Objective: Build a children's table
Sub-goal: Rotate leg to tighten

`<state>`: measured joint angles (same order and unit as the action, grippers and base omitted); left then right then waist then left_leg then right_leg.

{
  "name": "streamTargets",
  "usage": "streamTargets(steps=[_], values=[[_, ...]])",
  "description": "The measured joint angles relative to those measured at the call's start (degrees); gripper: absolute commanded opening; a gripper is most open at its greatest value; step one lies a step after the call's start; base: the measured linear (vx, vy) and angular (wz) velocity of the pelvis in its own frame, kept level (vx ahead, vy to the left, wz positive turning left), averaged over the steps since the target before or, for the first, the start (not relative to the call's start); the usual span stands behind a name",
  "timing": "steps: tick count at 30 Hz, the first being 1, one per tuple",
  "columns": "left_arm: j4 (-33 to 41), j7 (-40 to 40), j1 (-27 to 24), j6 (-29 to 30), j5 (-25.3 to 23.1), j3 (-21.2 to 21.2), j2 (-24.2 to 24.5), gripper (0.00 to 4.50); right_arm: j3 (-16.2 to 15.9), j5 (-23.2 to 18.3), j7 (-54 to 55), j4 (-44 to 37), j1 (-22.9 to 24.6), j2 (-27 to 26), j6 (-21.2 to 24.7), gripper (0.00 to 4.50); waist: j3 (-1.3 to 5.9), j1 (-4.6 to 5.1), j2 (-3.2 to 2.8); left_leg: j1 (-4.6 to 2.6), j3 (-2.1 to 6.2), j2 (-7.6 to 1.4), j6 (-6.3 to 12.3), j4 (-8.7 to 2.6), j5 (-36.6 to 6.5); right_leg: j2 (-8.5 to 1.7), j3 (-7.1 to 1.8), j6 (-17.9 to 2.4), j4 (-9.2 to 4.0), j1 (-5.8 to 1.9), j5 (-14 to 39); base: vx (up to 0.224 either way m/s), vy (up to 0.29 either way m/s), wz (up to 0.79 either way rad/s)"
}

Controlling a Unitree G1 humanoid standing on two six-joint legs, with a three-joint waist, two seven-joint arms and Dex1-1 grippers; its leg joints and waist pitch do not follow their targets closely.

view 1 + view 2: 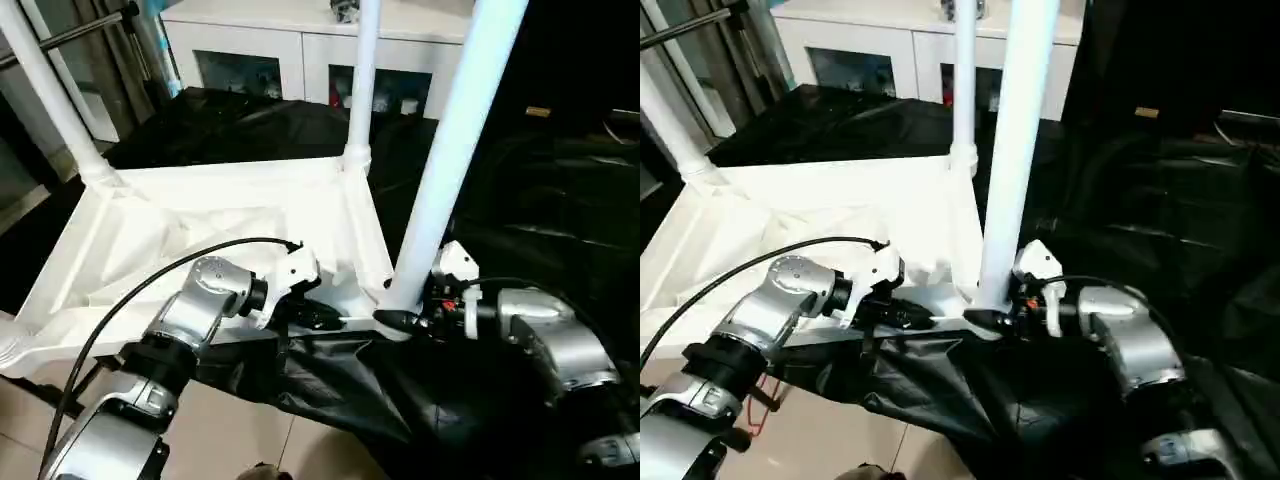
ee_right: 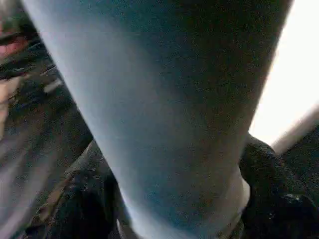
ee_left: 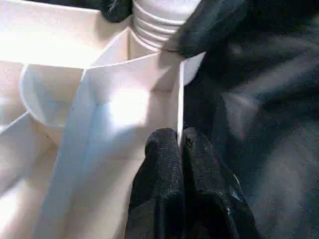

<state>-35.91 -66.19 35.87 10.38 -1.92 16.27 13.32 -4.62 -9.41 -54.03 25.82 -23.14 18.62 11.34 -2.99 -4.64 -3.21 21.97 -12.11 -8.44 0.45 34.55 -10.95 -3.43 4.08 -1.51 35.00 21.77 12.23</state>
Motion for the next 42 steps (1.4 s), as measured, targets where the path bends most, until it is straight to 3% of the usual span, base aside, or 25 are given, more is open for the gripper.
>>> streamTargets(steps=[5, 12, 13, 17, 22, 27, 34, 37, 42], values=[[-5.07, 11.43, 3.89, 2.25, -1.54, -1.41, -5.57, 0.00, 3.84, 2.00, 16.86, 6.38, -4.41, -5.27, -0.33, 2.75, 0.01, 0.98, 0.11, -0.01, 0.00, 0.05, 0.01, 0.05, 0.05, -0.01, -0.10, -0.02, -0.06, -0.08, -0.02, 0.000, 0.000, 0.00], [-9.53, 22.77, 6.88, 3.41, -2.28, -2.86, -11.77, 0.00, 7.50, 3.57, 33.74, 13.27, -9.11, -10.03, -2.63, 2.75, 0.04, 1.13, 0.09, 0.06, 0.00, 0.09, 0.03, -0.10, 0.04, -0.02, -0.09, -0.04, -0.06, -0.05, -0.03, 0.000, 0.000, 0.00], [-9.66, 23.03, 6.97, 3.38, -2.33, -2.94, -11.89, 0.00, 8.00, 3.56, 34.34, 14.10, -9.50, -10.59, -3.38, 3.10, 0.04, 1.16, 0.07, 0.07, 0.00, 0.08, 0.03, -0.12, 0.04, -0.02, -0.08, -0.03, -0.06, -0.02, -0.02, 0.000, 0.000, 0.00], [-9.72, 22.89, 6.98, 2.95, -2.67, -2.91, -11.98, 0.00, 8.71, 3.35, 34.07, 15.47, -10.13, -11.01, -4.34, 3.50, 0.03, 1.28, 0.09, 0.11, 0.00, 0.08, 0.04, -0.11, 0.05, -0.02, -0.07, -0.03, -0.07, 0.00, -0.02, 0.000, 0.000, 0.00], [-8.52, 18.26, 6.02, 0.96, -2.78, -2.10, -9.67, 0.00, 8.14, 2.84, 27.91, 15.44, -10.20, -10.16, -4.40, 3.89, 0.00, 1.63, 0.09, 0.17, 0.00, 0.08, 0.04, -0.16, 0.04, -0.02, -0.07, -0.02, -0.07, 0.08, -0.02, 0.000, 0.000, 0.00], [-4.89, 12.03, 3.40, -0.52, -2.00, -1.75, -6.52, 0.00, 4.12, 2.55, 14.82, 10.94, -7.76, -5.00, -2.84, 3.89, -0.02, 1.28, 0.06, 0.26, 0.00, 0.00, 0.31, -0.23, 0.20, 0.02, 0.03, 0.05, -0.05, 0.19, 0.03, 0.000, 0.000, 0.00], [-2.45, 0.80, 1.55, -2.48, -0.02, 0.11, -2.10, 0.00, -0.74, -0.02, -3.84, 0.51, -1.51, 4.24, 0.51, 3.89, -0.03, -0.23, 0.06, 0.28, 0.00, -0.01, 0.17, -0.14, 0.11, 0.01, 0.04, 0.07, -0.06, 0.16, 0.04, 0.000, 0.000, 0.00], [-0.24, -3.38, 0.30, -2.40, 0.76, 0.80, -0.17, 0.00, -2.61, -1.11, -9.31, -2.81, 0.01, 6.78, 1.54, 3.89, -0.04, -0.53, 0.08, 0.28, 0.00, -0.01, 0.05, -0.14, 0.05, 0.01, 0.03, 0.07, -0.05, 0.15, 0.04, 0.000, 0.000, 0.00], [1.38, -7.36, -0.33, -1.63, 1.52, 1.47, 1.80, 0.00, -3.47, -2.02, -12.33, -5.46, 1.05, 7.72, 3.54, 3.52, -0.04, -0.58, 0.03, 0.28, 0.00, -0.01, 0.05, -0.14, 0.04, 0.01, 0.03, 0.07, -0.04, 0.16, 0.05, 0.000, 0.000, 0.00]])
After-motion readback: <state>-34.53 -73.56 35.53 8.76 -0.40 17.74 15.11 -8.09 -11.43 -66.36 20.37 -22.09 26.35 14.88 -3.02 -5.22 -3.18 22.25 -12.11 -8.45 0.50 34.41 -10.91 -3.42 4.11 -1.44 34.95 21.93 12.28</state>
